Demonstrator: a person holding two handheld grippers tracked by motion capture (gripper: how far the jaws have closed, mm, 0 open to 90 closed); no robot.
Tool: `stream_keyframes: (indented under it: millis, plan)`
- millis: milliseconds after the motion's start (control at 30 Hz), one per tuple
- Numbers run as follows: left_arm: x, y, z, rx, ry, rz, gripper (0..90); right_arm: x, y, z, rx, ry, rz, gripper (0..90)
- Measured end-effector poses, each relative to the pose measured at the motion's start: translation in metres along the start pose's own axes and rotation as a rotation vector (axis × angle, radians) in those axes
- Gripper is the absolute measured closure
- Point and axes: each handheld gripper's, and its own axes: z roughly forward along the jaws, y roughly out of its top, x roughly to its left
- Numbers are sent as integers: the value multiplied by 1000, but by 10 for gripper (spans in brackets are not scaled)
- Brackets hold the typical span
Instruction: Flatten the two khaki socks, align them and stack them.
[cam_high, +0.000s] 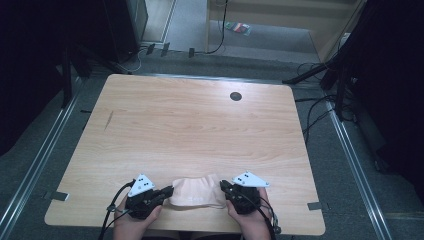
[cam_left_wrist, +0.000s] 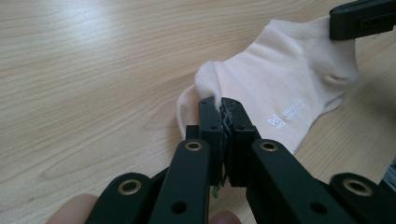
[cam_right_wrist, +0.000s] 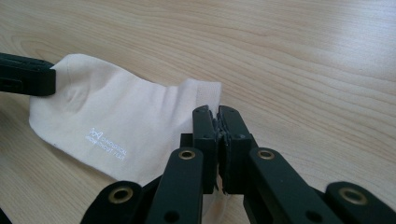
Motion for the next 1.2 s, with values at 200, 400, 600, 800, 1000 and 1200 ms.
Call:
stream_keyframes:
  millis: [200,400,600,800,1000,1200]
  plan:
    - [0,-3,1,1,27,12,877,1,-5,4,25,0,5,873]
    - [1,-3,1,-36,43,27,758,-3,-8,9,46,0,23,743]
    - [6,0,-7,-120,50,7,643,-7,-7,-7,-60,17,73,642]
    - [2,-1,-3,-83,-2,25,789,0,-11,-5,-42,76,59,835]
    - [5,-5,10,-2,-6,15,821,1,-20,18,85,34,2,832]
    - [4,-6,16,47,24,40,810,-2,-22,23,102,26,7,840]
